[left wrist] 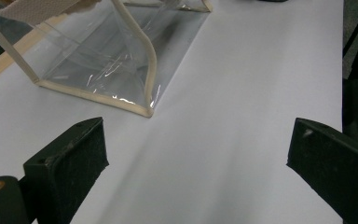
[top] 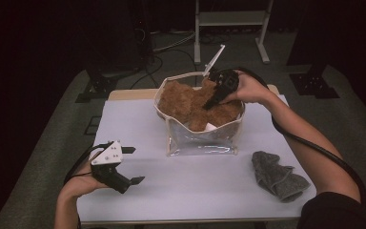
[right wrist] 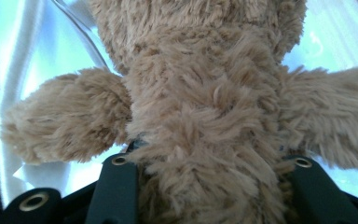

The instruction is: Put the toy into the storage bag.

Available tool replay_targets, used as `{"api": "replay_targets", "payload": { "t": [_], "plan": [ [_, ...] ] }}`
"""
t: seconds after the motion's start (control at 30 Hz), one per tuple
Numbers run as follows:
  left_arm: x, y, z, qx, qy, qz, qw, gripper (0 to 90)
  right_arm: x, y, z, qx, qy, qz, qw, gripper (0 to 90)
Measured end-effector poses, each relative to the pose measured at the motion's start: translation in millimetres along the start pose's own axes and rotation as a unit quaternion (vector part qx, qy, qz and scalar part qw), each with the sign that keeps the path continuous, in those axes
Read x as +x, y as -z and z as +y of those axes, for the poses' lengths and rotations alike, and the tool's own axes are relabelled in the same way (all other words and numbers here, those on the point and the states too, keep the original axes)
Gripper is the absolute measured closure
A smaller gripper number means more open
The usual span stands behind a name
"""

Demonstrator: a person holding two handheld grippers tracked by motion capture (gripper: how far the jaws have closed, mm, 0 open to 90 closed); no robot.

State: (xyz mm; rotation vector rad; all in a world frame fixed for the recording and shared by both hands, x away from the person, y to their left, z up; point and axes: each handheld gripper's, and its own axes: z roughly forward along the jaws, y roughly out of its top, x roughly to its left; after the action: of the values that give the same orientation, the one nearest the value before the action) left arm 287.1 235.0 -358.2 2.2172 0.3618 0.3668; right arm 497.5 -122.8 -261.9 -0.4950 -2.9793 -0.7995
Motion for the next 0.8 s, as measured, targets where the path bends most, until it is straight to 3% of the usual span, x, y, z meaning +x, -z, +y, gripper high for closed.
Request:
{"api": "replay_targets", "payload": {
  "t": [0.3,0.53,0.8],
  "plan": [
    [0.1,1.0,-0.1,0.002,-0.001,0.002,1.0,3.9,-7.5,-23.3,-0.9,0.037,-0.016,-0.001,0.9992,53.9],
    [-0.5,0.2,0.5,0.001,-0.003,0.001,1.0,3.9,-7.6,-18.0,-1.1,0.012,-0.017,-0.01,0.9997,33.3],
    [-0.9,1.7,1.3,0.0,-0.002,0.003,1.0,3.9,-0.5,-6.1,7.1,0.001,-0.002,-0.031,0.9995,32.6]
  ]
}}
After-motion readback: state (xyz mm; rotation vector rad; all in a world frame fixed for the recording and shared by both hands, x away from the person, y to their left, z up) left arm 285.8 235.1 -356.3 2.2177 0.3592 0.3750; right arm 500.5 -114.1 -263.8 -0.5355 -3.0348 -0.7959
